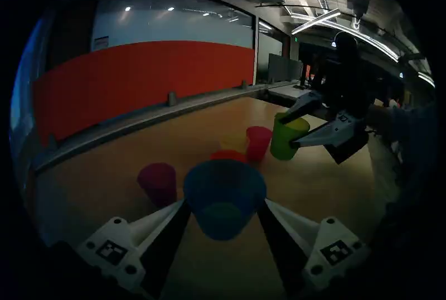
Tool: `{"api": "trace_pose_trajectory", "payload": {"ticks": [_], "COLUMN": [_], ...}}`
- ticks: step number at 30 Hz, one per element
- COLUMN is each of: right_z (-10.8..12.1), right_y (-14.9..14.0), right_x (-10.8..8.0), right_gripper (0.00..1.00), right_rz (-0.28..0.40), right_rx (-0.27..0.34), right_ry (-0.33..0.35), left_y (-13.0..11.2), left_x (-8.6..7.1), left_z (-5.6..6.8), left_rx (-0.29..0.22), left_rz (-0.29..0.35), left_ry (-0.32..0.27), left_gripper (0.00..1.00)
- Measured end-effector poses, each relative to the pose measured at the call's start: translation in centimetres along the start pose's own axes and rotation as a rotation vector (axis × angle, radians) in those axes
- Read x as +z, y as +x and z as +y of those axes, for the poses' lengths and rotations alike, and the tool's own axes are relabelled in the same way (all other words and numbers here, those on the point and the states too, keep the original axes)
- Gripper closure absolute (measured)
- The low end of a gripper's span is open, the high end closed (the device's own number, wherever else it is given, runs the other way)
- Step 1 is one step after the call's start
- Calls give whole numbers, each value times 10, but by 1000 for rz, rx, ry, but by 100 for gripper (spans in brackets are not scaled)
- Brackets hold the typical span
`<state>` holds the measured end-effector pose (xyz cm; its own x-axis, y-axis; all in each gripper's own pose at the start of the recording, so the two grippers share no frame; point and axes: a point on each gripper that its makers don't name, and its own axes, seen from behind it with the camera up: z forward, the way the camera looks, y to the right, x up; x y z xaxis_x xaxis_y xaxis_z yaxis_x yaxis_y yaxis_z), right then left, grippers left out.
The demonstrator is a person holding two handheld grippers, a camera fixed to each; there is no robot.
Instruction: Pour water
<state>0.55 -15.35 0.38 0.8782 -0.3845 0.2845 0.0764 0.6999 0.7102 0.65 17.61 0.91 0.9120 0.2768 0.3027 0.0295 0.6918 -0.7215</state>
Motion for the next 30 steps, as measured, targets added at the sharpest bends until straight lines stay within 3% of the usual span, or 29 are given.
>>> {"api": "trace_pose_trajectory", "payload": {"ticks": [12,30], "right_z": [-9,-16], "right_y": [32,74], "right_x": [-25,-43], "right_gripper": [9,9], "right_rz": [109,283], "right_rx": [4,12], "right_ry": [-15,-31], "left_y": [28,54], "left_x": [-20,-37], "left_z": [7,12], "left_rx": [11,7], "left_rz": [71,147], "left_ry": [11,17], "left_gripper": [17,18]}}
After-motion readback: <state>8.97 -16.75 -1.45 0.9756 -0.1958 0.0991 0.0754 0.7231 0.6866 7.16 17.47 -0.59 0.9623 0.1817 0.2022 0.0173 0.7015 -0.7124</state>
